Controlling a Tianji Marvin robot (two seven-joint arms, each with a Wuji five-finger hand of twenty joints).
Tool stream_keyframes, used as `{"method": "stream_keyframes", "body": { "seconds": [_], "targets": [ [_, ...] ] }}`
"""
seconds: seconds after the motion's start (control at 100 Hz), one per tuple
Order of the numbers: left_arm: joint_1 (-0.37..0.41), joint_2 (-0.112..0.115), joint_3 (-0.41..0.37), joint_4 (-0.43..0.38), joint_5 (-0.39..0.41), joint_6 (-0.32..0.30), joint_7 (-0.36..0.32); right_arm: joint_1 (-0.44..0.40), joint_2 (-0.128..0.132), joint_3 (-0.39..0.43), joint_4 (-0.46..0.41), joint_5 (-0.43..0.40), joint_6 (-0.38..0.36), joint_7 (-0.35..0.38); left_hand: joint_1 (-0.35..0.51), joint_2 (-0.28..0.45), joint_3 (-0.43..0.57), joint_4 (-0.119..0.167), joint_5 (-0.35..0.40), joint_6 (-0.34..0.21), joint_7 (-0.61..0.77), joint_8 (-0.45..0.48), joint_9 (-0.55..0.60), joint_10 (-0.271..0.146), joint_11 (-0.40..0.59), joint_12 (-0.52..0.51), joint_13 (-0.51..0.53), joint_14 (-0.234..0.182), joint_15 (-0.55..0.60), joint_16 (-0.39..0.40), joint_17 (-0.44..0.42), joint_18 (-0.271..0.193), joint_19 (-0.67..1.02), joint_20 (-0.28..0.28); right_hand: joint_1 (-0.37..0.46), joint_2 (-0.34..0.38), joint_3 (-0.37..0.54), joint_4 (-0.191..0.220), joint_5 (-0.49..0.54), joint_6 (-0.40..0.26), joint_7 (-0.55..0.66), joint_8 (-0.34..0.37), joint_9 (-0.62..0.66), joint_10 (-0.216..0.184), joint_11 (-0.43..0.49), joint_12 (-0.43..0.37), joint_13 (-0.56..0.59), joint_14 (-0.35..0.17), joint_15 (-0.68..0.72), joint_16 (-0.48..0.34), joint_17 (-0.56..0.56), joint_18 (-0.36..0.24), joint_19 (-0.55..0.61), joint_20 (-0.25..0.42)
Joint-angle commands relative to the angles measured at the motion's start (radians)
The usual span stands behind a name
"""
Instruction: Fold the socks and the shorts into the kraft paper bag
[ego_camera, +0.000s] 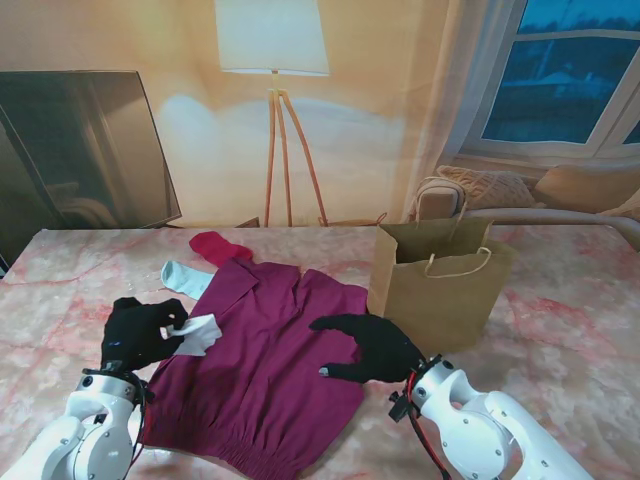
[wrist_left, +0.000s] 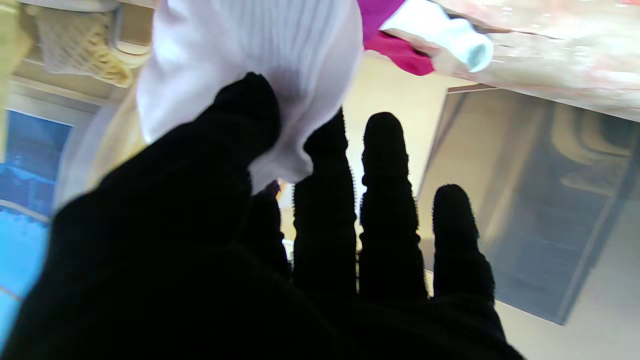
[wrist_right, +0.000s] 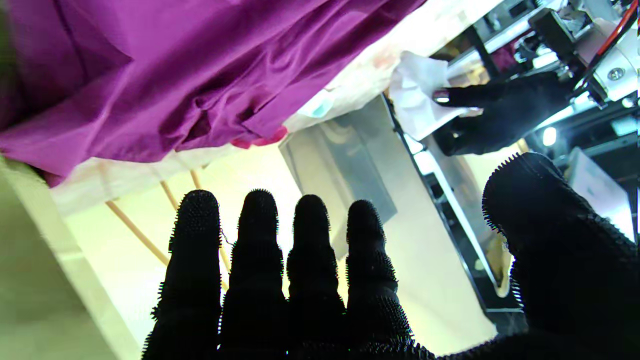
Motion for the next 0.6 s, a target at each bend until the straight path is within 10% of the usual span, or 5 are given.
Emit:
{"method": "stream_keyframes", "body": {
  "seconds": [0.0, 0.43, 0.59],
  "targets": [
    [-0.015, -0.007, 0.029, -0.017, -0.001, -0.016, -0.003, 0.004, -0.014, -0.017, -0.015, -0.007, 0.002, 0.0, 0.019, -0.008, 0.087, 0.004, 0.035, -0.022, 0.067, 0.025, 0.039, -0.011, -0.008, 0.019, 0.023, -0.006, 0.027, 0.016, -0.003, 0.012, 0.015, 0.015, 0.015, -0.031, 0.013, 0.009, -0.051, 0.018, -0.024, -0.011, -0.049, -0.011, -0.003, 0.014, -0.022, -0.013, 0.004, 0.008, -0.018, -0.034, -0.004, 0.002],
    [-0.141, -0.017, 0.25, 0.032, -0.032, -0.046, 0.049, 0.041, -0.023, -0.1, 0.016, -0.028, 0.037, -0.05, 0.018, -0.012, 0.092, 0.004, 0.037, -0.016, 0.065, 0.027, 0.04, -0.012, -0.009, 0.024, 0.026, -0.004, 0.028, 0.024, -0.001, 0.015, 0.017, 0.011, 0.008, -0.201, 0.152, -0.049, -0.224, 0.136, -0.133, -0.047, -0.275, 0.036, 0.014, 0.016, -0.162, 0.017, -0.03, -0.027, -0.062, -0.027, -0.056, 0.012],
    [-0.173, -0.021, 0.308, 0.043, -0.048, -0.061, 0.058, 0.055, -0.031, -0.122, 0.036, -0.031, 0.052, -0.082, 0.016, -0.011, 0.091, 0.004, 0.037, -0.016, 0.064, 0.027, 0.037, -0.015, -0.01, 0.025, 0.024, -0.005, 0.027, 0.025, -0.004, 0.013, 0.015, 0.009, -0.037, -0.288, 0.265, -0.08, -0.3, 0.218, -0.34, -0.021, -0.444, 0.083, 0.03, 0.001, -0.274, 0.081, -0.036, -0.063, -0.094, 0.004, -0.088, 0.016]
  ]
}}
